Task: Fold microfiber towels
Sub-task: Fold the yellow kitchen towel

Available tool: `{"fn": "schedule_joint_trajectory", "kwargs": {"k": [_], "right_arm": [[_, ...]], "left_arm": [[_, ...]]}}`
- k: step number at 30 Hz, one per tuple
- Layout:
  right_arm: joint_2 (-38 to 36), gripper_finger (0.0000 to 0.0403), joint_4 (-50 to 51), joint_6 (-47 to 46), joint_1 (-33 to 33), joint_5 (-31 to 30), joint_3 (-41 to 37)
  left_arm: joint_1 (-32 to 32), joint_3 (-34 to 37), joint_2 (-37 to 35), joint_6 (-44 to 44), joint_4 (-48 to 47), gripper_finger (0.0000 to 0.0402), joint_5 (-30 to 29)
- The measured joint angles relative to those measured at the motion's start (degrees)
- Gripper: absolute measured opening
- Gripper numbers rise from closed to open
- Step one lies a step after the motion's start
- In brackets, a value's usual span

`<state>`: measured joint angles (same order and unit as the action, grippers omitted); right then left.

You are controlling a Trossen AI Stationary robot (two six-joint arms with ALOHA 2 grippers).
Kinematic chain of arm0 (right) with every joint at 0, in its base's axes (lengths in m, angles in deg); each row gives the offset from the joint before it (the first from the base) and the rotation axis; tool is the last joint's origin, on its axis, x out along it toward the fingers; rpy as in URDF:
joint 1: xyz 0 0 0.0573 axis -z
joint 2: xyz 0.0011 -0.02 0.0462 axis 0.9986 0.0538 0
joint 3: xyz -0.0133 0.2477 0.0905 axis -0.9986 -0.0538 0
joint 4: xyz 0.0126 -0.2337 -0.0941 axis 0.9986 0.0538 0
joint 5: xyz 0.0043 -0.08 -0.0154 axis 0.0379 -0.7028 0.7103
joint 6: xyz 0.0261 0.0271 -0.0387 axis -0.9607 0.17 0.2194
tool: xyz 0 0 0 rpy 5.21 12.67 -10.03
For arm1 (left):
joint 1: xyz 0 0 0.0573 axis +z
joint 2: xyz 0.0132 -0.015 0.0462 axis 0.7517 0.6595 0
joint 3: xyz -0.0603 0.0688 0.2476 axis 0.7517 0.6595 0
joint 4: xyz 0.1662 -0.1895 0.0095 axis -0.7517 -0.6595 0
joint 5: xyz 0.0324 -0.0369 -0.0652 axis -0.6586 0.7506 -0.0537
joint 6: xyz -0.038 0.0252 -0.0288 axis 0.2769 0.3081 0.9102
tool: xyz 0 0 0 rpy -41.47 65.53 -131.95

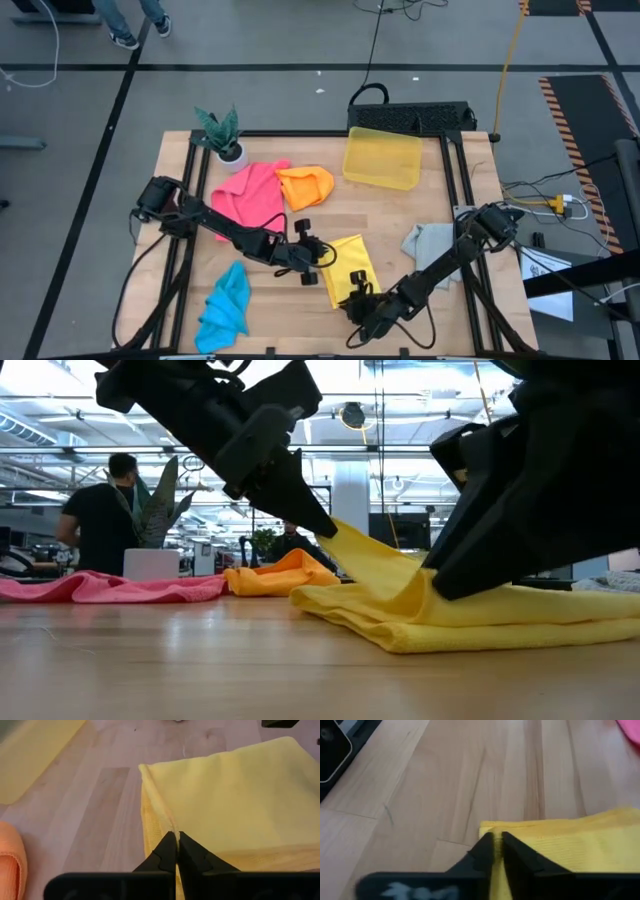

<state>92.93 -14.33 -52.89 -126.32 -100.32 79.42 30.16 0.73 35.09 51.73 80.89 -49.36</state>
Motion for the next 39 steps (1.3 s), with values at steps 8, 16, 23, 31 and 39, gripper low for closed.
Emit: {"fn": "schedule_joint_trajectory", "kwargs": {"k": [8, 16, 23, 31, 39], "right_arm": [[-0.5, 0.0003, -0.4, 2.1, -0.8, -0.9, 0.0], [-2.7, 0.0002, -0.9, 4.8, -2.6, -4.8, -0.1], [-2.8, 0.0001, -0.4, 5.5, -2.7, -7.8, -0.1], [-2.8, 0.0001, 0.0, 8.6, -4.1, -13.9, -0.1], [-6.3, 0.0, 12.3, 4.1, -5.5, -22.3, -0.1]], "left_arm": [[-2.0, 0.0, -4.6, 0.4, -2.0, 0.0007, -5.0], [-4.2, 0.0, -4.9, 5.2, -10.5, 0.0018, -6.5], [-6.1, 0.0, -4.9, 8.9, -16.2, 0.0005, -9.4], [-9.5, 0.0, -4.9, 12.0, -22.6, 0.0017, -11.2], [-12.1, 0.0, -4.9, 12.6, -20.7, 0.0014, -11.9]]}}
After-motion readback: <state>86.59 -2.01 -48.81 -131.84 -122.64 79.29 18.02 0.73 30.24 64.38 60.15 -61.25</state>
